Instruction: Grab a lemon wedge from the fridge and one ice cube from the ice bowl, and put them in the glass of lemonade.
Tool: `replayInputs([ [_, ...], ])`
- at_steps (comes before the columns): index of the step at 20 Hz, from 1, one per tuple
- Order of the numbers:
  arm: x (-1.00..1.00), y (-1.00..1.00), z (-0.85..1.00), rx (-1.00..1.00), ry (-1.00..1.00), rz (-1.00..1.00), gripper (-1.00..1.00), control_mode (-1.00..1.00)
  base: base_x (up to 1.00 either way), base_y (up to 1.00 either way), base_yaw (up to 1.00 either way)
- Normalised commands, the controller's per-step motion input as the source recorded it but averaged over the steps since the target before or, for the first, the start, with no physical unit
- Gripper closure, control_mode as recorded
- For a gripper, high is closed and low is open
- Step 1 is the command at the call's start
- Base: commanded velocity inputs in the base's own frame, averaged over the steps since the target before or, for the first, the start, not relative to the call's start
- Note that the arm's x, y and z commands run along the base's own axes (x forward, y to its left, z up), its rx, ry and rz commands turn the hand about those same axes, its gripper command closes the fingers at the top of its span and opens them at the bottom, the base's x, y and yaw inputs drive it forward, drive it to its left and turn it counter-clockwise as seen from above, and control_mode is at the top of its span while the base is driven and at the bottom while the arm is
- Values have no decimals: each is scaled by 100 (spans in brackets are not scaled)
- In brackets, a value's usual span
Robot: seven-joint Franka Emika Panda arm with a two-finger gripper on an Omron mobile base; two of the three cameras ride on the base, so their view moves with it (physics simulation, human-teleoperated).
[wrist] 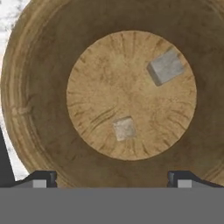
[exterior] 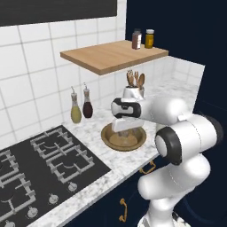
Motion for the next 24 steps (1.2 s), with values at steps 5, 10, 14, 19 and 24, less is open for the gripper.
replayInputs([
  [5, -5, 0, -34, 0, -12, 0, -100, -100, 0, 0, 0],
  [10, 0, -1, -13, -1, 1, 0, -100, -100, 0, 0, 0],
  [14, 1, 0, -13, -2, 2, 0, -100, -100, 0, 0, 0],
  [19, 0, 0, -9, -1, 3, 0, -100, -100, 0, 0, 0],
  [24, 7, 0, -5, 0, 0, 0, -100, -100, 0, 0, 0],
])
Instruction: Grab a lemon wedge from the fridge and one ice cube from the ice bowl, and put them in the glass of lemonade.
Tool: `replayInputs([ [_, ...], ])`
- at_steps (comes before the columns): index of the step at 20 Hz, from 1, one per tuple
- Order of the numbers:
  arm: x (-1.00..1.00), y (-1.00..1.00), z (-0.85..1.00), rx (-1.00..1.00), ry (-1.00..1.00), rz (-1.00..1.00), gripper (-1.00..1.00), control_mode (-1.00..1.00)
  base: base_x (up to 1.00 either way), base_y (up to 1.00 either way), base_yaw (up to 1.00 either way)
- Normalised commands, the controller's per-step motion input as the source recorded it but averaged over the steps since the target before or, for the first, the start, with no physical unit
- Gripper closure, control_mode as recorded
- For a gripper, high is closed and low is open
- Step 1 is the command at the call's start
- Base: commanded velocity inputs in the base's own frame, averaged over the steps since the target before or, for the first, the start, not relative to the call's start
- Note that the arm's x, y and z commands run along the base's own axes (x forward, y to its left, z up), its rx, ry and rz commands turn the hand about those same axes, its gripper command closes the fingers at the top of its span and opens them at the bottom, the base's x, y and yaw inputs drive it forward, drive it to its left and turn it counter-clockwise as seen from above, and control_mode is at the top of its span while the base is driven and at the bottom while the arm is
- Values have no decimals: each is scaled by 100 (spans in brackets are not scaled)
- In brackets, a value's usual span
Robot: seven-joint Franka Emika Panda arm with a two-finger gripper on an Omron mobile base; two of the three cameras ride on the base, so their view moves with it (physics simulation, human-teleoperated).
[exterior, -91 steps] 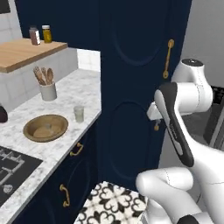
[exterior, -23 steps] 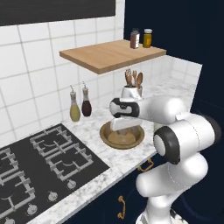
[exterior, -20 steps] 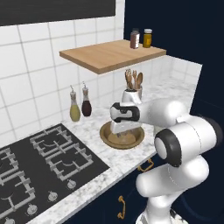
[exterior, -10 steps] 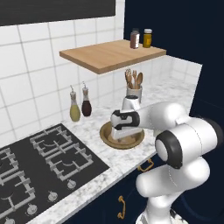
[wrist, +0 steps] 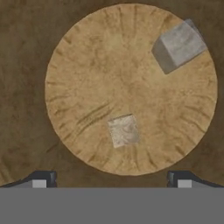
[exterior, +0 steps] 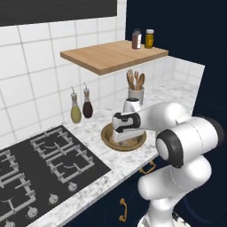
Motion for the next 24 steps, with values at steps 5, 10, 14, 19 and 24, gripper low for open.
replayInputs([
  [5, 26, 0, 0, 0, 0, 0, -100, -100, 0, 0, 0],
  [10, 17, 0, -11, 0, -3, 0, -100, -100, 0, 0, 0],
  [14, 20, 0, -60, 0, -7, 0, -100, -100, 0, 0, 0],
  [19, 1, 0, -40, 0, -2, 0, -100, -100, 0, 0, 0],
  [24, -8, 0, 0, 0, -5, 0, -100, -100, 0, 0, 0],
])
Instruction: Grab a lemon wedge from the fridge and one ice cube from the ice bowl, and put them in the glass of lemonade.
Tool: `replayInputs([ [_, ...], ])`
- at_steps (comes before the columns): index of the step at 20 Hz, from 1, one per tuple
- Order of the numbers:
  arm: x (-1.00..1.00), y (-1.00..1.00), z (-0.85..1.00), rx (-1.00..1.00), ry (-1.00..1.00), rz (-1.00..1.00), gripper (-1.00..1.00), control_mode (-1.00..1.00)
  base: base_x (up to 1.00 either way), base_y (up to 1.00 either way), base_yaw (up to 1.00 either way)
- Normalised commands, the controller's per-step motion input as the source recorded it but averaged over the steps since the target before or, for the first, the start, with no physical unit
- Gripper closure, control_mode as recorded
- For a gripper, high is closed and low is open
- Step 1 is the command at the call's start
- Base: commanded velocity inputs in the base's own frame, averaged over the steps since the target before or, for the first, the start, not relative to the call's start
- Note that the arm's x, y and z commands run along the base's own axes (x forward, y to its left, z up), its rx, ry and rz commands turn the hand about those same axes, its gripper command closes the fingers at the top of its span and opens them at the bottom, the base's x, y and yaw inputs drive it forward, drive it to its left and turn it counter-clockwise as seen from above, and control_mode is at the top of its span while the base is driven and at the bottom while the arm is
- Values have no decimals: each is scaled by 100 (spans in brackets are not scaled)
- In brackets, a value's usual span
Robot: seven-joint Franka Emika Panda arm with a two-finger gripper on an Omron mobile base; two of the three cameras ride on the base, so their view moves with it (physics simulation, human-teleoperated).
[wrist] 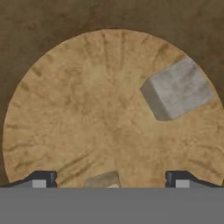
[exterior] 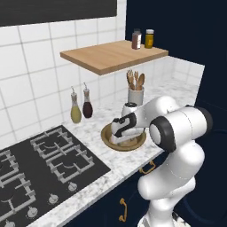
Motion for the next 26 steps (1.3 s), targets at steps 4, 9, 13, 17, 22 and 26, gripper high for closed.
replayInputs([
  [4, -8, 0, 0, 0, -2, 0, -100, -100, 0, 0, 0],
  [9, -19, 0, 0, 0, 0, 0, -100, -100, 0, 0, 0],
  [13, -5, 0, -1, 0, 0, 0, -100, -100, 0, 0, 0],
  [17, -27, 0, -1, 0, 0, 0, -100, -100, 0, 0, 0],
  [22, -8, 0, 0, 0, 0, 0, -100, -100, 0, 0, 0],
  [26, 0, 0, -19, 0, 0, 0, -100, -100, 0, 0, 0],
])
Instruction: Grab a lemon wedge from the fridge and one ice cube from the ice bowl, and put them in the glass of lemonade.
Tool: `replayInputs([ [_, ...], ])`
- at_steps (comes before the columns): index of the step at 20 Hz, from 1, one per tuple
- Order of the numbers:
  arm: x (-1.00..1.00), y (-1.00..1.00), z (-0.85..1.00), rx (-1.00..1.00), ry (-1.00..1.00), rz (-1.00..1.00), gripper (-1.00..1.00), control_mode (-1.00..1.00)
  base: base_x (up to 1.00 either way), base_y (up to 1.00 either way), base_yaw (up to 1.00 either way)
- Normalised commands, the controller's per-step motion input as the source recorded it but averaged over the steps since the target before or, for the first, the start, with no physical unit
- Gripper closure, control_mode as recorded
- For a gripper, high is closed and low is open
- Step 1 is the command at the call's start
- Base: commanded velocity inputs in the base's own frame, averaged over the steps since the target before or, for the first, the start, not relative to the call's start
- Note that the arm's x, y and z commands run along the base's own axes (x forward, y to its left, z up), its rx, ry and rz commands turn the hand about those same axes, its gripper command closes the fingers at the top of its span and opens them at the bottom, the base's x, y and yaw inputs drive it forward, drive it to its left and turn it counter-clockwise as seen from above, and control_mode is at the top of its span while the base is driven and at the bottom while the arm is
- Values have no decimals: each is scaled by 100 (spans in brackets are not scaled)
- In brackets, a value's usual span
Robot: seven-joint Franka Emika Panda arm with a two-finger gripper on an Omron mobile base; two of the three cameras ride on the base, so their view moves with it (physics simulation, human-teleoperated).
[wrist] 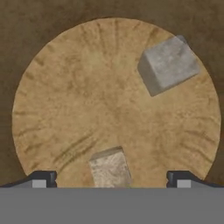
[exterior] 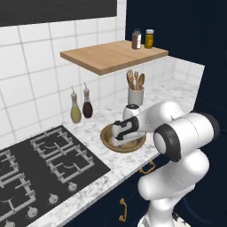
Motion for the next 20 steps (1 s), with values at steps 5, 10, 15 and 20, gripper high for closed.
replayInputs([
  [5, 3, 0, -42, 0, 0, 0, -100, -100, 0, 0, 0],
  [10, 0, 0, -26, 0, 1, 0, -100, -100, 0, 0, 0],
  [15, 0, 0, 0, 0, 0, 0, -100, -100, 0, 0, 0],
  [20, 0, 0, 0, 0, 0, 0, 100, -100, 0, 0, 0],
])
